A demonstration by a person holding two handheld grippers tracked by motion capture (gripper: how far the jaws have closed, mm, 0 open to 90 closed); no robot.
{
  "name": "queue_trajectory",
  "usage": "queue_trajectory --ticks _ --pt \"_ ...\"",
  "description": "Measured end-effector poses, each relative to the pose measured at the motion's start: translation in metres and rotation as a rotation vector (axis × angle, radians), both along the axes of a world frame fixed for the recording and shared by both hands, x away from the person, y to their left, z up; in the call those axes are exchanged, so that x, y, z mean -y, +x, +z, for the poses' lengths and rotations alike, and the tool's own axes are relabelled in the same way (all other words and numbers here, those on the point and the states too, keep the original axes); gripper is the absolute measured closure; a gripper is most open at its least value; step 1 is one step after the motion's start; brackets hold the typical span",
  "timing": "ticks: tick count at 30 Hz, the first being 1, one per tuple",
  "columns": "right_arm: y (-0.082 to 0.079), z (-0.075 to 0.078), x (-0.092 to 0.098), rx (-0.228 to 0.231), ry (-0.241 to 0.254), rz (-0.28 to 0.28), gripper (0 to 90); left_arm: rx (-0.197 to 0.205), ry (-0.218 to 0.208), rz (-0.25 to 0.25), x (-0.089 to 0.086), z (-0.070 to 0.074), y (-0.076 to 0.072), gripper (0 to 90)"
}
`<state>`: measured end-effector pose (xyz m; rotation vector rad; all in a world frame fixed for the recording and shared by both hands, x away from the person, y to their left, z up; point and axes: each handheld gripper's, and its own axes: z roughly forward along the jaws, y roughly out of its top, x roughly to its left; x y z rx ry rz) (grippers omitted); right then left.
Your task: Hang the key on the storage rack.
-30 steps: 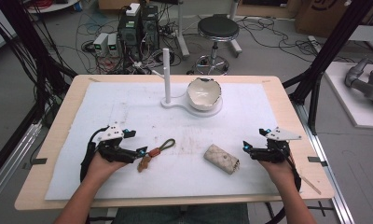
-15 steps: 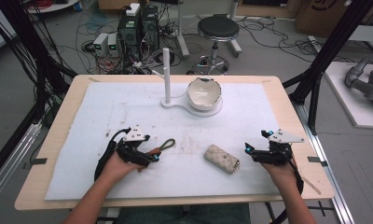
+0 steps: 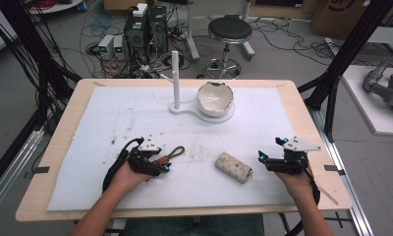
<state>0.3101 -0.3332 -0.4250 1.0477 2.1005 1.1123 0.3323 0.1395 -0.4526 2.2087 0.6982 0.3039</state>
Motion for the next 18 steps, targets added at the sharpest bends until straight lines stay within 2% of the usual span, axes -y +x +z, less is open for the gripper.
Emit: queue_trajectory --ticks 2,6,10,18 --pt "0.0002 -0.0002 -0.0001 -0.002 0.001 0.001 16.4 0.003 0.002 0.002 -0.0019 0.0009 -0.0003 48.3" --pt "0.0004 -0.0002 -0.0004 -0.001 0.001 0.002 16.4 0.009 0.008 0.001 -0.0011 0.0011 -0.0015 50.5" --pt "0.0017 -0.0002 -0.0017 0.002 0.002 0.005 16.4 0.018 0.008 -0.013 0.0006 0.0011 -0.0050 59.4" --pt "0.0017 -0.0002 -0.0035 0.002 -0.002 0.011 16.4 0.027 0.006 -0.031 0.0018 0.0012 -0.0070 67.7"
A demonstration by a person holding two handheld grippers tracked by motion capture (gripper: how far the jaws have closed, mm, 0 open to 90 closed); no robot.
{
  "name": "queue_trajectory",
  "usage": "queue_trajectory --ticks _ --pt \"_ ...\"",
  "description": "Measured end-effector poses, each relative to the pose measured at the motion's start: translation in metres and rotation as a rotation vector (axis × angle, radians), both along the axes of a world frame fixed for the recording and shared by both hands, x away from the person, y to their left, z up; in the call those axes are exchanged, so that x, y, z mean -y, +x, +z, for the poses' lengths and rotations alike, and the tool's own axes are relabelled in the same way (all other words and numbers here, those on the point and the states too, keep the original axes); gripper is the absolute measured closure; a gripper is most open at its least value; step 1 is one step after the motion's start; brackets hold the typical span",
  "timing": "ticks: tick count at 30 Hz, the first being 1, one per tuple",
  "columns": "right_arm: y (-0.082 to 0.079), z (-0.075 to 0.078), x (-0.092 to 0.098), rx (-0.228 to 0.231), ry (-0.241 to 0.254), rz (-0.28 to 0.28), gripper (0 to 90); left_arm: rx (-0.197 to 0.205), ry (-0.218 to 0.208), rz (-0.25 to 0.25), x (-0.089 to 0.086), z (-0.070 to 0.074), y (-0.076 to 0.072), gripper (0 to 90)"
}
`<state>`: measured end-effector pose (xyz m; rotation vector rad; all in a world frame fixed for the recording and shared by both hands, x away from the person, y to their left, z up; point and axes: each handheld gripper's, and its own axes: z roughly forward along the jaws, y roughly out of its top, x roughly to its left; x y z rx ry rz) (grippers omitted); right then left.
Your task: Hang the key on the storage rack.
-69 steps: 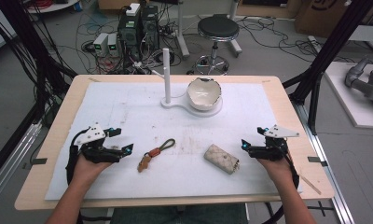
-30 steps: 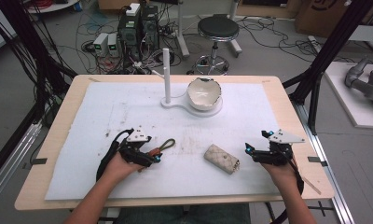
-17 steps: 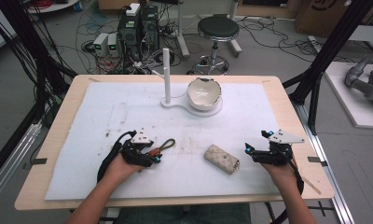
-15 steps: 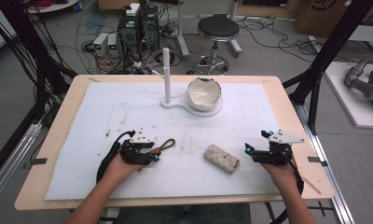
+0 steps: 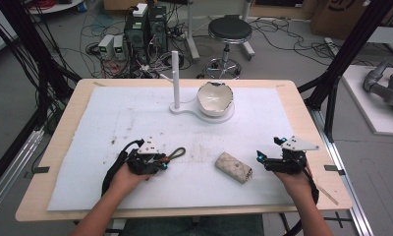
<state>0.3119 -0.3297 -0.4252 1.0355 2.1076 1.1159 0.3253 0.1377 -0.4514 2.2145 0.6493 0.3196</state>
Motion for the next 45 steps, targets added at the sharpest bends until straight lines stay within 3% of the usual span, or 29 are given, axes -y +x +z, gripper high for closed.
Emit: queue_trajectory --ticks 7,15,17,22,27,30,34,40,45 --pt "0.000 0.000 0.000 0.005 0.000 0.005 16.4 0.002 -0.004 -0.009 -0.002 0.003 0.000 69.9" --pt "0.000 0.000 0.001 0.001 0.007 0.002 16.4 0.017 -0.118 0.035 -0.016 0.022 -0.002 70.0" --pt "0.000 0.001 0.001 0.002 0.012 0.001 16.4 0.019 -0.168 0.037 -0.018 0.031 -0.004 70.1" --pt "0.001 0.001 0.001 -0.001 0.018 -0.002 16.4 0.033 -0.240 0.032 -0.018 0.052 -0.004 70.2" --pt "0.002 0.004 0.002 0.020 0.035 -0.016 16.4 0.071 -0.224 0.051 -0.019 0.071 0.003 70.1" --pt "0.002 0.003 0.001 0.016 0.032 -0.014 16.4 0.102 -0.255 0.073 -0.024 0.086 0.009 70.1" --pt "0.003 0.003 -0.002 0.021 0.025 -0.007 16.4 0.145 -0.264 0.105 -0.029 0.107 0.020 70.1" --pt "0.003 0.003 -0.002 0.014 0.028 -0.010 16.4 0.224 -0.239 0.149 -0.033 0.140 0.036 70.1" --pt "0.003 0.003 -0.001 0.015 0.029 -0.011 16.4 0.267 -0.215 0.176 -0.028 0.157 0.049 70.1"
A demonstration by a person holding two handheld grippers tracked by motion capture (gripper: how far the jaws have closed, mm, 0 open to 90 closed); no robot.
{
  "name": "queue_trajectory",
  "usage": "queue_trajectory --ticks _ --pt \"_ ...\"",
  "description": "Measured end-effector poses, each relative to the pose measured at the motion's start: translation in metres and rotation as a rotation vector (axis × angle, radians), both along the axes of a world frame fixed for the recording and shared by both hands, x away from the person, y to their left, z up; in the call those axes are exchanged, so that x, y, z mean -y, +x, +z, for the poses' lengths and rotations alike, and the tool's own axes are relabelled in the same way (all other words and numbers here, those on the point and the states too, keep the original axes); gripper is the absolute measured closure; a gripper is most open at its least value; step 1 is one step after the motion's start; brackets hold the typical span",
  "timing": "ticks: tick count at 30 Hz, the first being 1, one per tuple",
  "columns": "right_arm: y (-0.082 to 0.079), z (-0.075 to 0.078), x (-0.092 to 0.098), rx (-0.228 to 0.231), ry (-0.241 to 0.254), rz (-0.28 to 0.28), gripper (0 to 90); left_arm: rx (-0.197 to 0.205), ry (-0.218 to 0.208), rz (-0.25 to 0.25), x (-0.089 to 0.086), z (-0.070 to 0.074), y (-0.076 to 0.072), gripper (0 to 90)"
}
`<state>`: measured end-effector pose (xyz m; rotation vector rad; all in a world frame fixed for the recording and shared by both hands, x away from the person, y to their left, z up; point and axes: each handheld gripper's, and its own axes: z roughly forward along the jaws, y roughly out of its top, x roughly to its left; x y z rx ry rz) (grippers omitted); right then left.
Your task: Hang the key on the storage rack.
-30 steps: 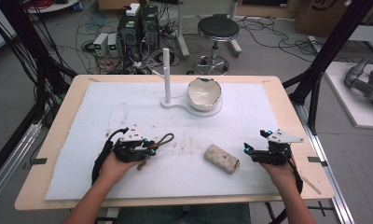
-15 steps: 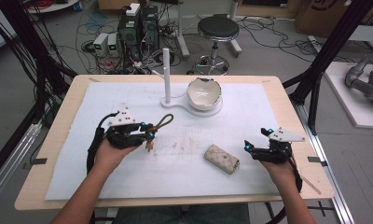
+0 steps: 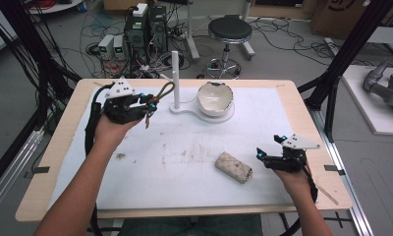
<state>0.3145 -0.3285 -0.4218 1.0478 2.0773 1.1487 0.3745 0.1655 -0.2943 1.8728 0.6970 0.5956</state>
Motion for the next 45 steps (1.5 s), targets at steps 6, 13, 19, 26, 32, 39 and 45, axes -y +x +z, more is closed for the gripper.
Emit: queue_trajectory --ticks 6,13,19,26,32,39,45 --pt "0.000 0.000 0.000 -0.003 0.003 -0.002 16.4 0.016 0.026 0.028 0.011 0.012 0.019 70.1" --pt "-0.001 -0.001 0.002 -0.004 0.005 -0.004 16.4 0.000 0.032 0.075 0.015 0.012 0.044 70.1" --pt "0.001 -0.002 0.003 -0.007 0.005 -0.003 16.4 -0.017 0.043 0.080 0.020 0.005 0.052 70.1" --pt "0.000 -0.001 0.003 -0.010 0.007 -0.001 16.4 -0.029 0.060 0.100 0.022 -0.001 0.059 69.9" --pt "0.000 -0.001 0.003 -0.009 0.007 -0.005 16.4 -0.055 0.055 0.123 0.021 -0.006 0.064 66.3" --pt "0.000 -0.002 0.003 -0.019 0.010 -0.008 16.4 -0.071 0.035 0.135 0.014 -0.011 0.059 46.6" --pt "0.000 -0.002 0.003 -0.017 0.008 -0.013 16.4 -0.046 0.046 0.116 0.006 -0.015 0.048 37.5"
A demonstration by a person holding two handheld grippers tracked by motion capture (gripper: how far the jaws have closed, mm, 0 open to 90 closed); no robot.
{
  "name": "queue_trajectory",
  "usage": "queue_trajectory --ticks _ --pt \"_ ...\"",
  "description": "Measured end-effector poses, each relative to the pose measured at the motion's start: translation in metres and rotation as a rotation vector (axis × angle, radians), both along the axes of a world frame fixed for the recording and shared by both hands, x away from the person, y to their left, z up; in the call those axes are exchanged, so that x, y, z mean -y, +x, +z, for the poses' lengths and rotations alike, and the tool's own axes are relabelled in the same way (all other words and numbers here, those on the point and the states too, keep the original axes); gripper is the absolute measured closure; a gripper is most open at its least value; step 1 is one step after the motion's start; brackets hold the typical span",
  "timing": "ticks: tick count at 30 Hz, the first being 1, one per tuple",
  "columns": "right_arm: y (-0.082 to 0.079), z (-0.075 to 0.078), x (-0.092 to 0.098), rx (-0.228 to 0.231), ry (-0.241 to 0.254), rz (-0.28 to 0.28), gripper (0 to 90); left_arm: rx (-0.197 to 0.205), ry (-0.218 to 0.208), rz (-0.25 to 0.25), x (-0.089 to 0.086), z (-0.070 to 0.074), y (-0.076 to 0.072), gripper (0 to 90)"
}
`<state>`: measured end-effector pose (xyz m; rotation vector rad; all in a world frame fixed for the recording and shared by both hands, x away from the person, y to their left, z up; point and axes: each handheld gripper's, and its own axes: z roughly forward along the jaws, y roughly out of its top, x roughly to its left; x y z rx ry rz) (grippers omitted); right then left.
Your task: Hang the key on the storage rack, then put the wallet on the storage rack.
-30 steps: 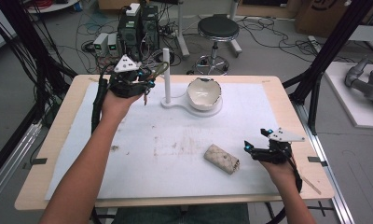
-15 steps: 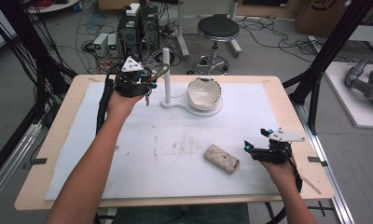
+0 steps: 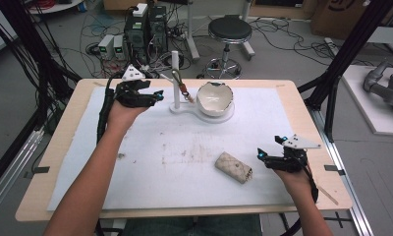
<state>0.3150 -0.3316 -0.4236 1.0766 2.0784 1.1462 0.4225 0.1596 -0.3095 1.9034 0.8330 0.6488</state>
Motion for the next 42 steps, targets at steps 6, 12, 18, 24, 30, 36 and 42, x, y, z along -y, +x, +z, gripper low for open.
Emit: queue_trajectory --ticks 6,12,18,24,30,36,42 --pt "-0.001 0.001 -0.001 0.004 0.002 0.002 16.4 0.011 -0.016 -0.035 -0.007 -0.006 -0.014 30.9" --pt "-0.001 0.001 0.000 0.008 0.009 -0.002 16.4 0.008 -0.033 -0.085 -0.015 -0.020 -0.029 25.8" --pt "-0.001 0.002 0.000 0.008 0.010 -0.003 16.4 -0.006 -0.058 -0.119 -0.027 -0.034 -0.043 22.8" --pt "-0.002 0.002 0.000 0.014 0.016 0.004 16.4 -0.002 -0.063 -0.145 -0.037 -0.052 -0.061 20.6" --pt "-0.002 0.001 -0.001 0.014 0.011 0.008 16.4 -0.015 -0.073 -0.134 -0.047 -0.068 -0.070 18.8" --pt "-0.003 0.001 0.000 0.017 0.010 0.007 16.4 -0.019 -0.107 -0.126 -0.061 -0.076 -0.082 17.6" --pt "-0.005 0.002 0.000 0.020 0.011 0.012 16.4 -0.032 -0.135 -0.107 -0.073 -0.082 -0.088 17.1"
